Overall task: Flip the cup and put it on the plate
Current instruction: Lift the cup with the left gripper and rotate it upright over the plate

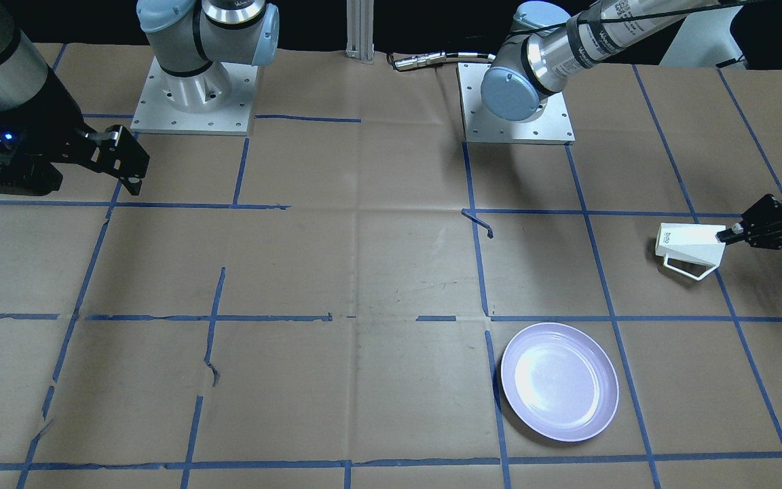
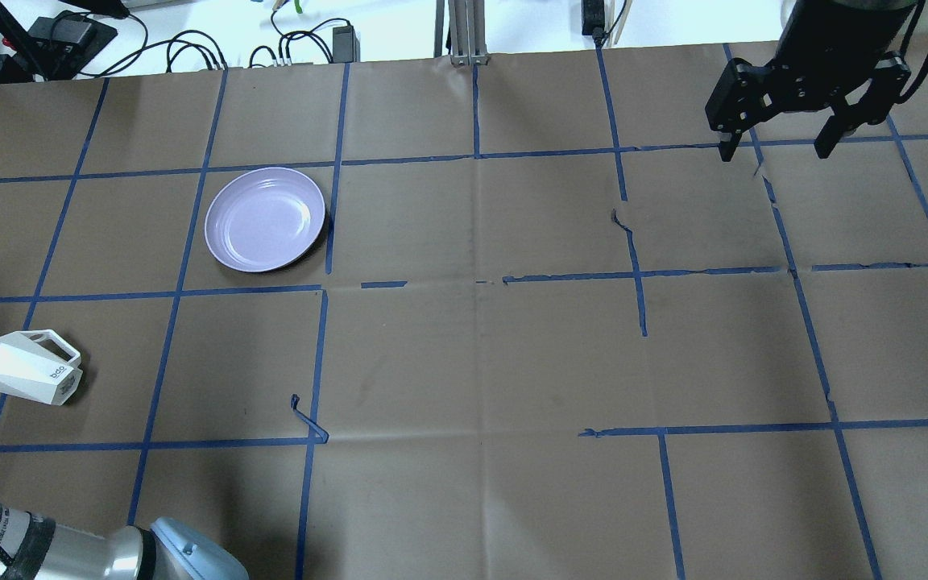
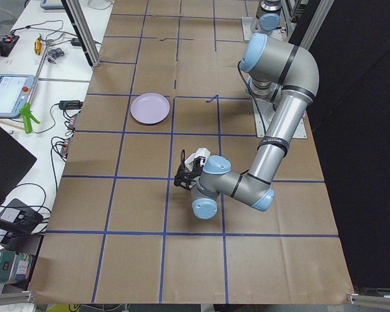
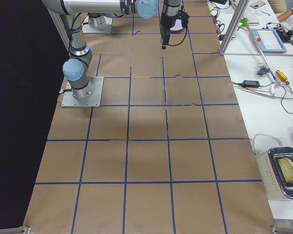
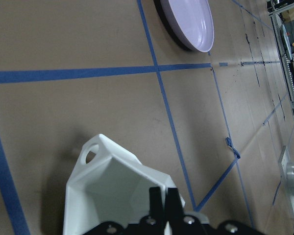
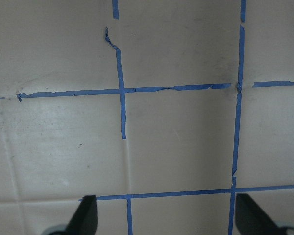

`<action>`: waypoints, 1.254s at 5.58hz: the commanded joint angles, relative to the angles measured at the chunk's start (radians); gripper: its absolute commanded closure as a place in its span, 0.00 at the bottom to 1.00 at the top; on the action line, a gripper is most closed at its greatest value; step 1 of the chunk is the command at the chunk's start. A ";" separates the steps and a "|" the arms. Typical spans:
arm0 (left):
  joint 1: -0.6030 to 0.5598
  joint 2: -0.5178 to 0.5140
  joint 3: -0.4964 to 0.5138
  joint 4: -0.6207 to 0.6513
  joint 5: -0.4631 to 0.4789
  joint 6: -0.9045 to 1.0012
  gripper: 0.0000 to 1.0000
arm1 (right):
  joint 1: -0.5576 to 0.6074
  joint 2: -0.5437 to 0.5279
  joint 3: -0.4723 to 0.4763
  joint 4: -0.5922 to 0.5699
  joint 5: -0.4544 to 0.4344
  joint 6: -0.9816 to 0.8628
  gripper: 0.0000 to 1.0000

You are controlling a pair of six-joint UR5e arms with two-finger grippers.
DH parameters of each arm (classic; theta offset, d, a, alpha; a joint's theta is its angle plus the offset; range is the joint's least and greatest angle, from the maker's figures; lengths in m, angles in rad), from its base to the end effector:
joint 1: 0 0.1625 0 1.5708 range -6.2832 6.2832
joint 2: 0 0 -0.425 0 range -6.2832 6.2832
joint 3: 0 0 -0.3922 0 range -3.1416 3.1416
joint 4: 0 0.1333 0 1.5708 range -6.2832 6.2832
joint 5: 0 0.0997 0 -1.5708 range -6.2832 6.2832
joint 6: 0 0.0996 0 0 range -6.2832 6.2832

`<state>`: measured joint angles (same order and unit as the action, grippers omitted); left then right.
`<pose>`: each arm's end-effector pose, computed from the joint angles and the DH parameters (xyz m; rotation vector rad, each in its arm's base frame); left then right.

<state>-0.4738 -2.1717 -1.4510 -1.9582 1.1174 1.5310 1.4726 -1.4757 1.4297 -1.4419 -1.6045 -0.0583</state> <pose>0.4390 -0.4239 0.1976 -0.2424 -2.1864 0.2303 0.0780 -0.5335 0.4962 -0.0599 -3.1111 -0.1328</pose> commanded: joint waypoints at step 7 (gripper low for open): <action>-0.708 0.311 -0.055 0.545 0.103 -0.719 1.00 | 0.000 0.000 0.000 0.000 0.000 0.000 0.00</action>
<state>-1.0852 -1.8506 -1.4773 -1.5544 1.1934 0.8956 1.4726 -1.4757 1.4297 -1.4420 -1.6045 -0.0583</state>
